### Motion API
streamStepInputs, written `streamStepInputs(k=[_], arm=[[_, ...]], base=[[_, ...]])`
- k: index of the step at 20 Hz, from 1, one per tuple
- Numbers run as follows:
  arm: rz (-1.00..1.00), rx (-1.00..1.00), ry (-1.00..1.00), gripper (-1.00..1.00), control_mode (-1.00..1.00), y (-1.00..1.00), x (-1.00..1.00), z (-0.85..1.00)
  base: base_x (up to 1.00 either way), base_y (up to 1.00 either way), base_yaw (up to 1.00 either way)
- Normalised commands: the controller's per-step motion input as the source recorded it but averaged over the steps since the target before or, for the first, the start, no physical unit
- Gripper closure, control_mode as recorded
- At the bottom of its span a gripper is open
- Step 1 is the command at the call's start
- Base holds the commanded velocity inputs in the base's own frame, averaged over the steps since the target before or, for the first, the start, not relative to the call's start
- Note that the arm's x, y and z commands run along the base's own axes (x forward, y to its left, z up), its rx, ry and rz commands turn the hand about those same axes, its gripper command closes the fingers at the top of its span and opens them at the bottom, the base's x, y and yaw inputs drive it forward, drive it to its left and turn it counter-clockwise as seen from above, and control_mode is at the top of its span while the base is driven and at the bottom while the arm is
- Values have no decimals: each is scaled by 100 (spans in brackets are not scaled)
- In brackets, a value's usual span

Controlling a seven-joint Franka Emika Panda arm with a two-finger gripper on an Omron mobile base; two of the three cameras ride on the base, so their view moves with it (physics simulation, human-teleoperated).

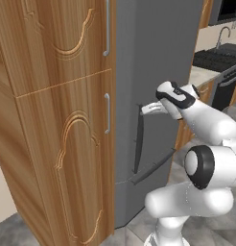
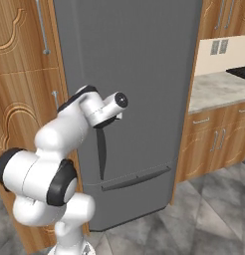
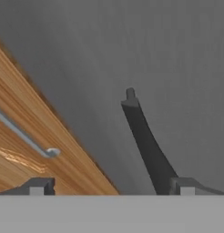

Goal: There is a bowl on the dining counter. Grab a lemon wedge from the fridge and place it in the bowl. Then get the liquor bottle and glass cup from the cabinet and place them next to the bowl.

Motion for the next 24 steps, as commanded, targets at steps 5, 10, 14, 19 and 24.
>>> streamStepInputs(k=[5, 10, 14, 19, 24], arm=[[1, 4, -1, -100, -100, 12, 21, -7], [0, 4, -2, -100, -100, 8, 28, -6], [0, 3, -1, -100, -100, 8, 34, -5], [0, 3, -2, -100, -100, 2, 34, -9], [1, 2, -2, -100, -100, 1, 27, -20]], base=[[0, 0, 0], [0, 0, 0], [0, 0, 0], [0, 0, 0], [0, 0, 0]])
